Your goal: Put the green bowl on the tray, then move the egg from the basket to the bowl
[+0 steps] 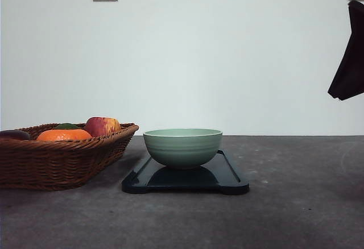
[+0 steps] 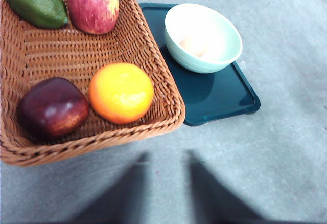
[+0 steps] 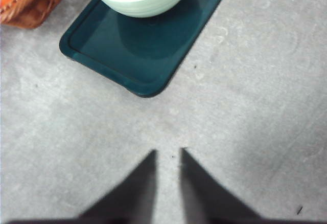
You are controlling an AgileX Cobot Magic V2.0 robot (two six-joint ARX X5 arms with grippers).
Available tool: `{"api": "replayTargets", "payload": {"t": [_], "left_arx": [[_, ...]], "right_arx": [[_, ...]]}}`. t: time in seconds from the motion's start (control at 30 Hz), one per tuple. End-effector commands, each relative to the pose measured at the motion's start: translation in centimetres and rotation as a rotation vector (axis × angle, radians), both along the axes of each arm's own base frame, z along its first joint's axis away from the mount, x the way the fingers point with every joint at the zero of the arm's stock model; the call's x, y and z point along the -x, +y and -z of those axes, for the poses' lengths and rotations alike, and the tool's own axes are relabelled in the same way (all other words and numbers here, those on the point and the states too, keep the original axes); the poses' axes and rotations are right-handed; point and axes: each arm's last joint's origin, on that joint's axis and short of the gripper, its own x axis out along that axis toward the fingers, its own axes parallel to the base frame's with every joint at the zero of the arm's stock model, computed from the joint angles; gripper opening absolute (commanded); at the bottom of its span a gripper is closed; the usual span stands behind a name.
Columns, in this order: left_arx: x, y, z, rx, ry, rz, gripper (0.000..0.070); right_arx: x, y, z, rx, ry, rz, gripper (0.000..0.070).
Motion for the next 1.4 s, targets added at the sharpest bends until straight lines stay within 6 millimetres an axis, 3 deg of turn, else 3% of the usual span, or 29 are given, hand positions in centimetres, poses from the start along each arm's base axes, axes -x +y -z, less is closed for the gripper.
{"api": "replayTargets", "payload": {"t": [0.0, 0.6, 1.03, 1.37], "left_arx": [[-0.1, 0.0, -0.2, -0.016, -0.023, 0.013, 0.0000], [-0.1, 0.3, 0.0, -0.054, -0.103, -0.005, 0.0000], [0.0, 2.8, 8.4, -0.099, -0.354, -0.250, 0.0000], [-0.3, 3.1, 11.3, -0.112, -0.423, -0.322, 0.0000]], "right_arx": [[0.1, 0.2, 0.0, -0.024, 0.026, -0.006, 0.0015], [0.1, 0.2, 0.0, -0.046, 0.036, -0.024, 0.0015], [0.1, 0.2, 0.0, -0.046, 0.036, -0.022, 0.0015], [0.1, 0.2, 0.0, -0.045, 0.036, -0.022, 0.0015]]}}
